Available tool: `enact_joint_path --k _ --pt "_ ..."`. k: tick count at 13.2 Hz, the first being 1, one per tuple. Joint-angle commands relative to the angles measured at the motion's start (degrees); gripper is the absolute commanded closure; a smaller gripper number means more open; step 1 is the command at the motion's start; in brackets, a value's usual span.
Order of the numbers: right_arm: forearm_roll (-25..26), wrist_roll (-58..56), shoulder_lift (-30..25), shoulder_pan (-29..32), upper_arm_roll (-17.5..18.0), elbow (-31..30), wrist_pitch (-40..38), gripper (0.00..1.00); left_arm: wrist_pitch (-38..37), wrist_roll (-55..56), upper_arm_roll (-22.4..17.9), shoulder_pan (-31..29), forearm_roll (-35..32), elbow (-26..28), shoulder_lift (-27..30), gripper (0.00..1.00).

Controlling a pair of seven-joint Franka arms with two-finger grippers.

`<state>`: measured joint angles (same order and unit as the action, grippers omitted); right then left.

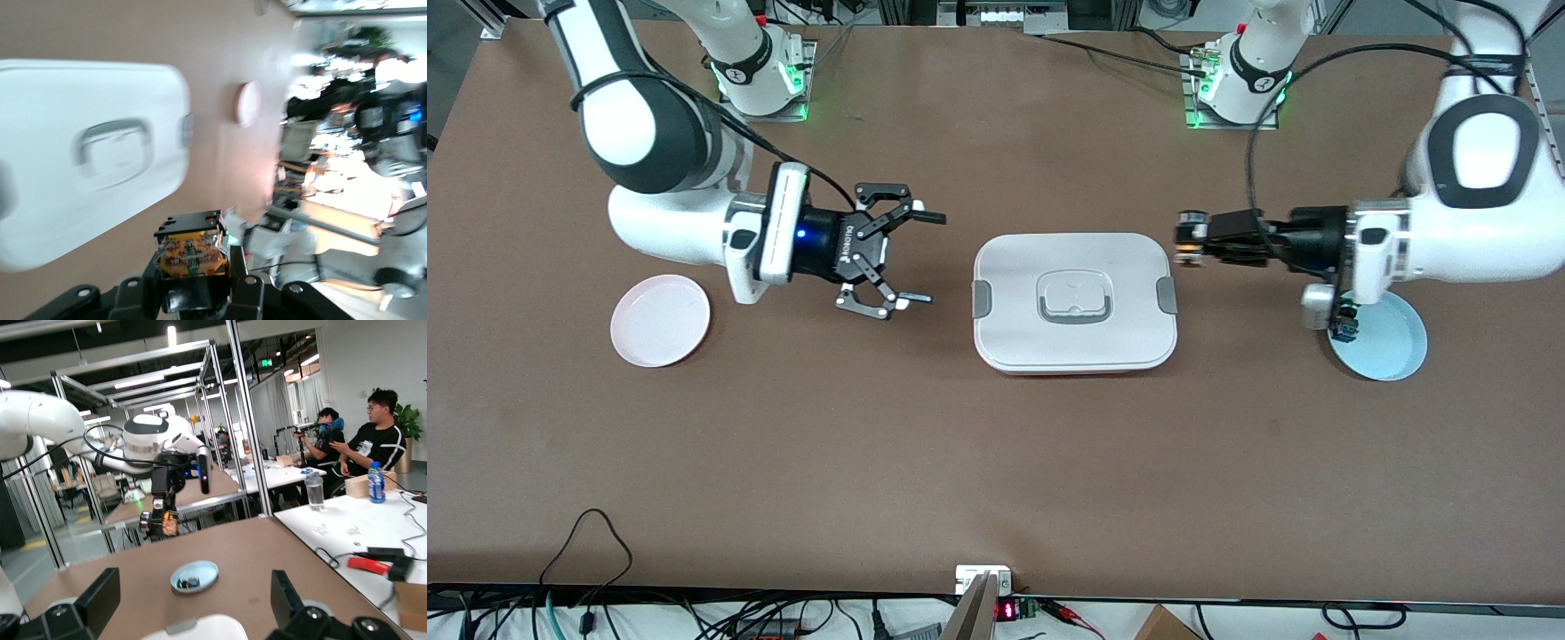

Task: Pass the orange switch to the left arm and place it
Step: 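Open the right gripper and withdraw while the left gripper carries the switch, then lower the switch onto the blue plate with the left gripper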

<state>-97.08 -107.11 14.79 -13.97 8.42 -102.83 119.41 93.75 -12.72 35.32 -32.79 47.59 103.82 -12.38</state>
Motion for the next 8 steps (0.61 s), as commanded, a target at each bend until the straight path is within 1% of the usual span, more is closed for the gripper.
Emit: enact_joint_path --k 1,2,3,4,5,6,7,8 --pt "3.03 -0.29 -2.31 2.54 -0.86 -2.81 -3.55 0.00 -3.74 0.60 0.63 -4.73 -21.11 0.24 0.88 1.00" --pt "3.30 -0.29 -2.49 2.54 -2.52 -3.34 -5.83 0.00 -3.75 0.42 0.63 -5.70 -30.97 0.59 -0.09 1.00" --pt "4.43 -0.21 -2.49 2.54 -4.45 -3.52 -8.72 0.00 -3.75 0.42 0.54 -6.67 -39.25 1.03 -1.23 1.00" --pt "6.62 0.14 -2.58 2.63 -6.38 -3.52 -11.01 0.00 -3.22 0.33 0.54 -8.24 -45.16 1.47 -2.11 1.00" --pt "10.21 2.93 -2.58 2.63 -8.49 -3.43 -13.47 0.00 -1.22 0.42 0.54 -9.04 -51.92 2.00 -3.42 1.00" --pt "13.72 6.79 -2.75 2.63 -10.60 -3.26 -16.02 0.00 4.81 0.51 0.45 -9.22 -59.38 4.70 -5.00 1.00" --pt "18.11 11.87 -2.84 2.81 -12.88 -3.08 -19.79 0.00 11.31 0.86 0.37 -10.53 -64.59 7.42 -6.41 1.00" --pt "21.98 17.41 -2.93 3.42 -14.30 -2.90 -23.13 0.00 17.20 1.99 0.37 -12.37 -67.95 9.28 -8.86 1.00"
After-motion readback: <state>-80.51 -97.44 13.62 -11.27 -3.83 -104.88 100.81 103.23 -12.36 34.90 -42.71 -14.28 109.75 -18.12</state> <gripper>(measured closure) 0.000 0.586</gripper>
